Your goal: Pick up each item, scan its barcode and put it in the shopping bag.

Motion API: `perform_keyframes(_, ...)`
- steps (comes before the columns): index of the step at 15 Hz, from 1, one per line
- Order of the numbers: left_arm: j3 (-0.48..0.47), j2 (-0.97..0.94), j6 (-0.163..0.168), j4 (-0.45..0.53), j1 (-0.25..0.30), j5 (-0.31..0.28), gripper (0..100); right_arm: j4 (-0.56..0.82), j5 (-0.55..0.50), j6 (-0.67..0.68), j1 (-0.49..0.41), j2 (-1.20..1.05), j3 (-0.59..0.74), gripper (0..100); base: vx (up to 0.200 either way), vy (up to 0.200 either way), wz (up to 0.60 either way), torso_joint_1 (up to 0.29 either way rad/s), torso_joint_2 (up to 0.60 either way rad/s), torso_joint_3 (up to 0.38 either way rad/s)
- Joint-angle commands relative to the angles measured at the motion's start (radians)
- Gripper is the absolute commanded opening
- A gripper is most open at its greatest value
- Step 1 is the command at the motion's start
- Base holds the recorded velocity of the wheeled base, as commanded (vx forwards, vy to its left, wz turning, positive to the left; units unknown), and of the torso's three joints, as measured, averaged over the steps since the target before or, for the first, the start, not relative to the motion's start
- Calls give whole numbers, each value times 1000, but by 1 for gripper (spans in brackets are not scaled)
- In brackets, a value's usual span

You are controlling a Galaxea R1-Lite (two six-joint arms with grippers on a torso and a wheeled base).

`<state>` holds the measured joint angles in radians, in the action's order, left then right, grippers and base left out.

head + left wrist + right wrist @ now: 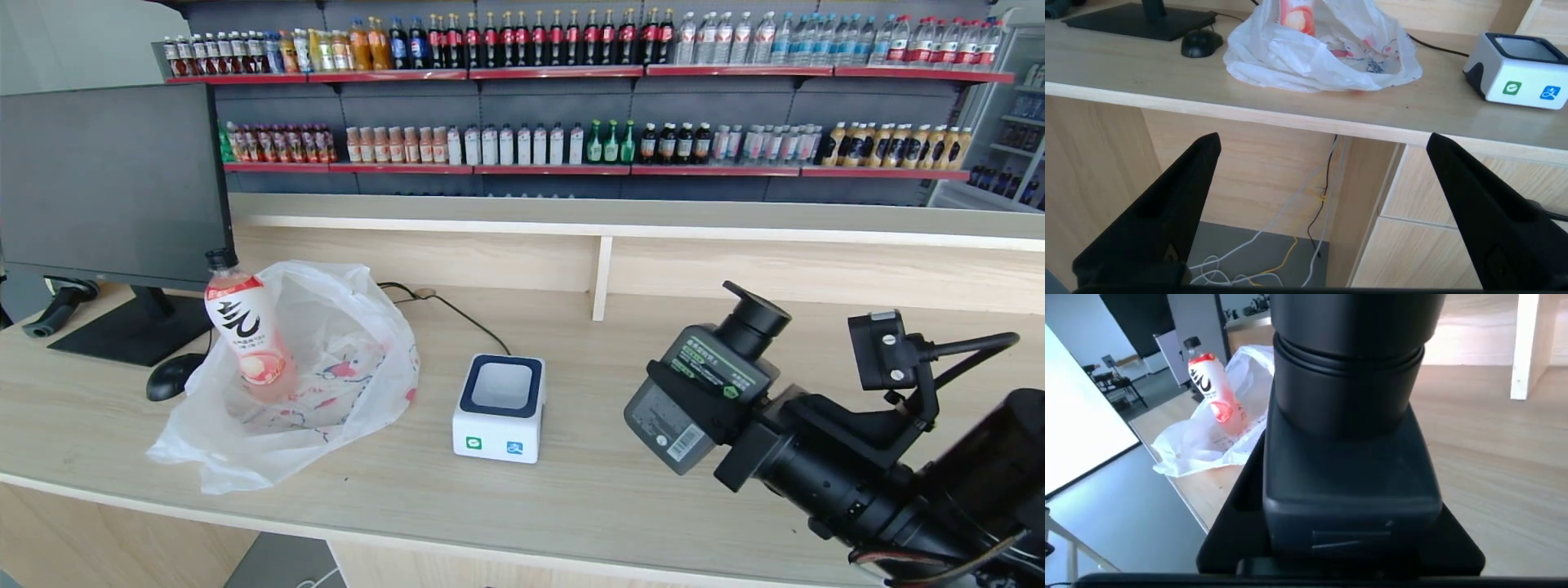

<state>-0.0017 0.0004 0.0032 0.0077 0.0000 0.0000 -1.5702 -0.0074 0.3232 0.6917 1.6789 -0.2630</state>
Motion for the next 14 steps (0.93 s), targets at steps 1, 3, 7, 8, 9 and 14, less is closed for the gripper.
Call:
perform_keyframes(1, 0, 0, 0, 0, 0, 0, 100, -1, 1, 36, 5, -15, -7, 0, 0, 0, 0, 0, 0, 0)
perform_keyframes(3, 0, 1, 0, 0, 0, 0, 100, -1, 4, 140, 60, -25, -27, 0, 0, 0, 0, 0, 0, 0)
perform_keyframes(7, 0, 0, 0, 0, 2, 0, 100, -1, 4, 241, 150, -24, -65, 0, 0, 0, 0, 0, 0, 0)
perform_keyframes(8, 0, 0, 0, 0, 2, 0, 100, -1, 4, 249, 163, -21, -68, 0, 0, 0, 0, 0, 0, 0)
perform_keyframes(9, 0, 0, 0, 0, 0, 0, 100, -1, 4, 258, 187, -13, -70, 0, 0, 0, 0, 0, 0, 0)
perform_keyframes(14, 0, 0, 0, 0, 0, 0, 100, -1, 4, 433, 259, 5, -168, 0, 0, 0, 0, 0, 0, 0)
